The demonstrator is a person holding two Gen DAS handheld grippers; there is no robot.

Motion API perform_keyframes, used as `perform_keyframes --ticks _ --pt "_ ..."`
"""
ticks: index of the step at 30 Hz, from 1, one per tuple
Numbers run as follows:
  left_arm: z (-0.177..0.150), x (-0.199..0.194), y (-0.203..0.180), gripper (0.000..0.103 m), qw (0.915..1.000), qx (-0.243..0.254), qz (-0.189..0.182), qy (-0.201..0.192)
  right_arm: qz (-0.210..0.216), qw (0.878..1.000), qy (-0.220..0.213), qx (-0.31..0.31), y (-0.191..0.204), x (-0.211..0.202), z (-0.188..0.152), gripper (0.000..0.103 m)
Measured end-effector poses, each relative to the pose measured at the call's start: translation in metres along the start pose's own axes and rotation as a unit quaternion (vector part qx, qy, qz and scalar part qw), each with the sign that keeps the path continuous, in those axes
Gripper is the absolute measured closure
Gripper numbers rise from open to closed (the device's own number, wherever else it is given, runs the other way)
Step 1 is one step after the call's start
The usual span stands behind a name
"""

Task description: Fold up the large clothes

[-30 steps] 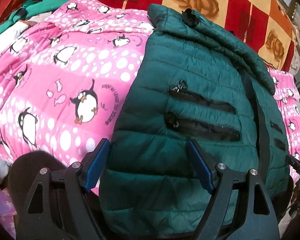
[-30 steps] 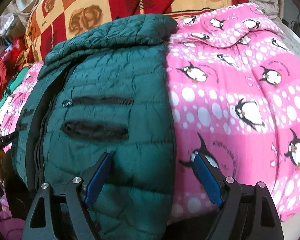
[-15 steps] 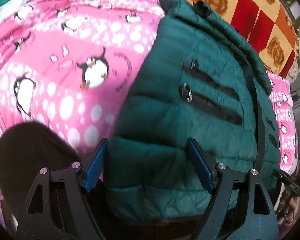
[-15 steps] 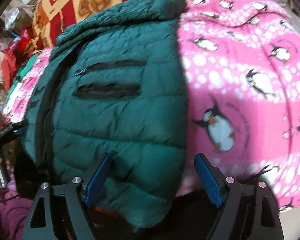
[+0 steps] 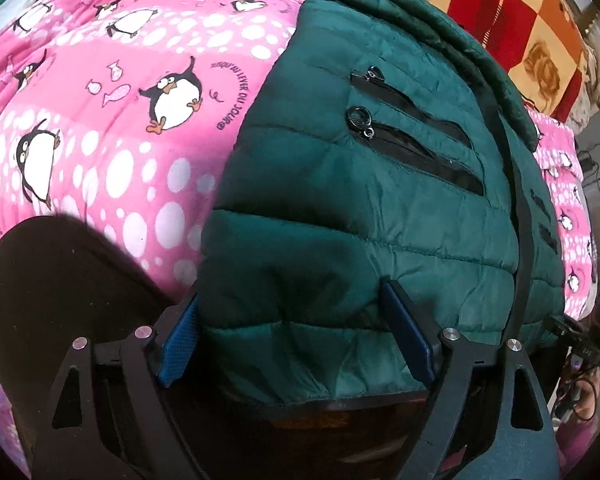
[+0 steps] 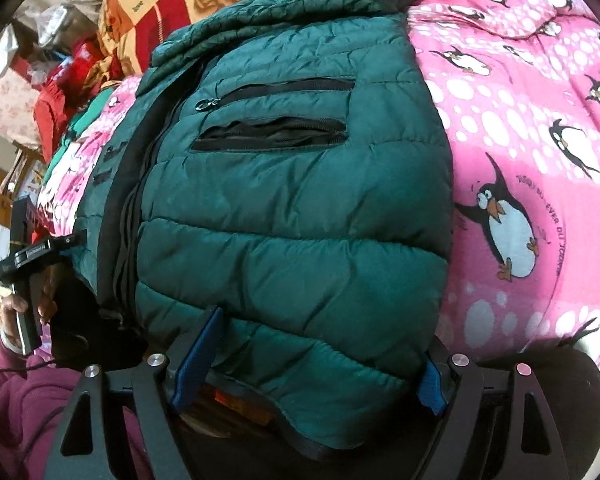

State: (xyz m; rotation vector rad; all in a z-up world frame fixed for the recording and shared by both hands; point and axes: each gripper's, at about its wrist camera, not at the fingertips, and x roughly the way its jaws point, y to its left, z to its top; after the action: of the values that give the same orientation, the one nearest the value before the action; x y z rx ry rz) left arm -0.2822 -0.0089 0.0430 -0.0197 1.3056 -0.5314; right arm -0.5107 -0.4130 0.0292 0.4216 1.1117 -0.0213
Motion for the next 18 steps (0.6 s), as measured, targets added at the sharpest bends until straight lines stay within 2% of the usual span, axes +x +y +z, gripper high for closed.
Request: perform_keyframes --ticks 1,2,3,4,5,6,9,18 --pt "-0.001 -0.001 -0.002 0.020 1.0000 0.007 -0.001 -0.001 -0.002 1.000 -0.010 -0.007 0.001 -0.002 0.000 0.044" --pt "-0.001 -0.002 -0.004 0.034 0.9999 0.013 -0.004 -0.002 0.000 1.000 -0.019 -0.009 0.001 -0.005 0.000 0.056" --pt "-0.002 -0.005 -0.007 0.052 0.9997 0.022 -0.003 -0.006 0.006 1.000 -0.029 -0.009 0.000 -0.010 0.000 0.061" --pt "-0.002 -0.008 -0.010 0.059 0.9995 0.030 0.006 -0.012 0.012 0.999 -0.039 -0.010 0.000 -0.014 0.001 0.067" --pt "-0.002 -0.012 -0.012 0.072 0.9989 0.040 0.014 -0.020 0.014 0.999 -0.045 -0.011 0.001 -0.016 0.003 0.073" --pt "-0.001 -0.016 -0.014 0.080 0.9985 0.045 0.016 -0.027 0.014 0.998 -0.054 -0.015 0.002 -0.021 0.004 0.076" --pt "0.003 -0.030 -0.015 0.089 0.9980 0.043 0.002 -0.047 0.017 0.997 -0.074 -0.024 0.006 -0.033 0.011 0.079" --pt "0.034 -0.078 -0.032 0.091 0.9902 0.025 -0.028 -0.134 0.030 0.987 -0.155 -0.031 0.012 -0.075 0.046 0.079"
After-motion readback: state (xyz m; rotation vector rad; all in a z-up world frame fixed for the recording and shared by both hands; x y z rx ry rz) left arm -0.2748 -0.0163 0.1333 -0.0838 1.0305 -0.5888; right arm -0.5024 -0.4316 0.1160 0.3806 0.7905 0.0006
